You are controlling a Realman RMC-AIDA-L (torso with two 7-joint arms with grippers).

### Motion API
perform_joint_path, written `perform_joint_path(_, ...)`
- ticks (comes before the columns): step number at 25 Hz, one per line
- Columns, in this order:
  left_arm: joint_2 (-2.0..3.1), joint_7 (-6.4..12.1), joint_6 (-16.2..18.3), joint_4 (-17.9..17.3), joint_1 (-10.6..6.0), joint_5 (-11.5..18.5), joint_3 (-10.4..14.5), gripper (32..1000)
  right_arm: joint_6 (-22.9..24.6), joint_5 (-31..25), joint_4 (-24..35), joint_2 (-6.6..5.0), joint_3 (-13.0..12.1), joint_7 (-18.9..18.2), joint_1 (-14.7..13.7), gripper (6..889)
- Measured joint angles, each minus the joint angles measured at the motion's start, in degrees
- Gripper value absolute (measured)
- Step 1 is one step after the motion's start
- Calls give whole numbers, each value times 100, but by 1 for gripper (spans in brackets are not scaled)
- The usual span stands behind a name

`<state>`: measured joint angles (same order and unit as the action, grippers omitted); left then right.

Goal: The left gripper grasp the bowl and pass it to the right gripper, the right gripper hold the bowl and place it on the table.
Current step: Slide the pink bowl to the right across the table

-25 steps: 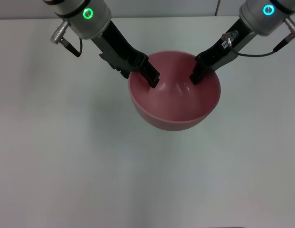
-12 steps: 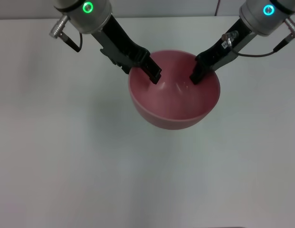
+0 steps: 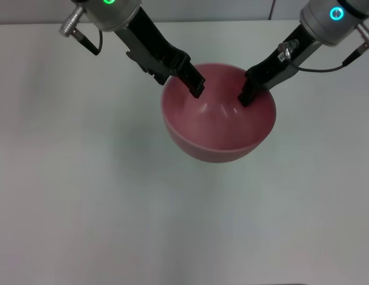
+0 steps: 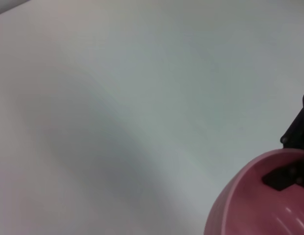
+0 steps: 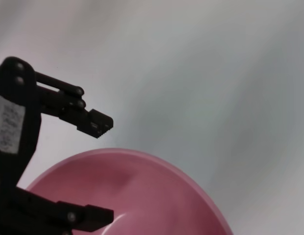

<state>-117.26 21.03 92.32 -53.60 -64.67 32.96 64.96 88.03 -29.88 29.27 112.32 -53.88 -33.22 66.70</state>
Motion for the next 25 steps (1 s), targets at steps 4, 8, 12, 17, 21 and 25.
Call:
perform_joint_path(4, -8, -61, 133, -209, 0, 0, -1, 847, 5, 0, 0, 0, 0, 0, -1, 28)
perform_joint_path(8, -9, -93, 271, -404, 0, 1, 0, 847, 5, 0, 0, 0, 0, 0, -1, 28)
perform_joint_path(12, -9, -156, 414, -660, 31, 8, -1, 847, 4, 0, 0, 0, 0, 0, 0, 28)
perform_joint_path(17, -5, -237, 556, -951, 73, 8, -1, 847, 1, 5, 0, -6, 0, 5, 1, 28)
perform_joint_path(21, 5, -296, 658, -1180, 109, -24, -1, 847, 3, 8, 0, -8, 0, 7, 1, 28)
perform_joint_path(25, 17, -359, 768, -1460, 161, -46, -1, 847, 4, 9, 0, -9, 0, 9, -1, 28)
